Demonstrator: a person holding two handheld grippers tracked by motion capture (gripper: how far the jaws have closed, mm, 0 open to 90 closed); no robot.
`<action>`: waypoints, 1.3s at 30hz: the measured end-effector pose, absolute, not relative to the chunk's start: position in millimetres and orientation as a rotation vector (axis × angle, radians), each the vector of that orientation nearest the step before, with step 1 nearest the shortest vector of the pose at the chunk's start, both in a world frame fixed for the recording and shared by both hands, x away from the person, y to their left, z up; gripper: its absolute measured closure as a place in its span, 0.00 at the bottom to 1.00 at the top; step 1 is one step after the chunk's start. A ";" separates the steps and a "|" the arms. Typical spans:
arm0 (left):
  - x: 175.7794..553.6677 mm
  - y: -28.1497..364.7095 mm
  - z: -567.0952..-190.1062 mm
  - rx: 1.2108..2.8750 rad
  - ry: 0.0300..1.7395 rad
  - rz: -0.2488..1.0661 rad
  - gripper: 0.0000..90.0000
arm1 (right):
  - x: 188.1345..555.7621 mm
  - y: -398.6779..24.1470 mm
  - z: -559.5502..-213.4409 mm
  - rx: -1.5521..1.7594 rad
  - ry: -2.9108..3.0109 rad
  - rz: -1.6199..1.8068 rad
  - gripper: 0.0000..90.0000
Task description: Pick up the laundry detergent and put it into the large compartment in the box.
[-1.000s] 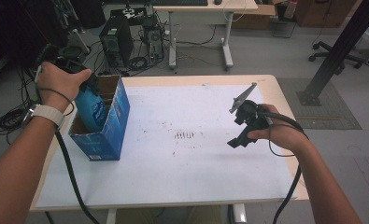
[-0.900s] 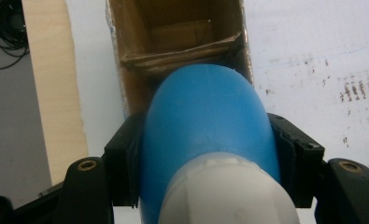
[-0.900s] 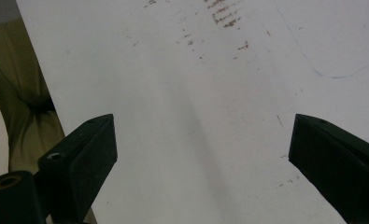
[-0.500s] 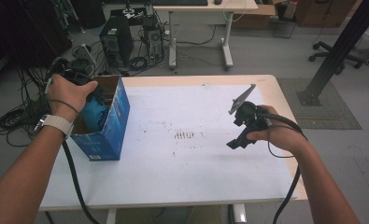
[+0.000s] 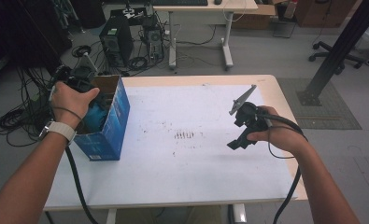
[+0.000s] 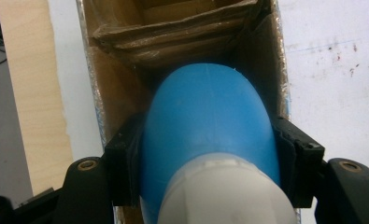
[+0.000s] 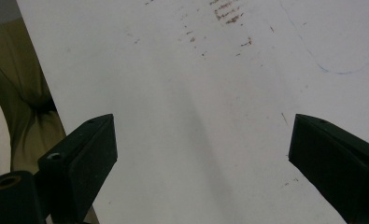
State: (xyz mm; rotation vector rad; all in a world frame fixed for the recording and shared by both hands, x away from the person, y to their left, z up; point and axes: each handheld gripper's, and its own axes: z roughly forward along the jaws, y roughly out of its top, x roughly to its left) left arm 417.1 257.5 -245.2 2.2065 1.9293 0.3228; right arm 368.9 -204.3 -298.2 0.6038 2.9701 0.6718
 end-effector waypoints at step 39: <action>418.4 261.3 -279.1 2.226 1.931 0.286 0.41 | 369.1 -205.7 -303.4 0.619 2.979 0.671 0.09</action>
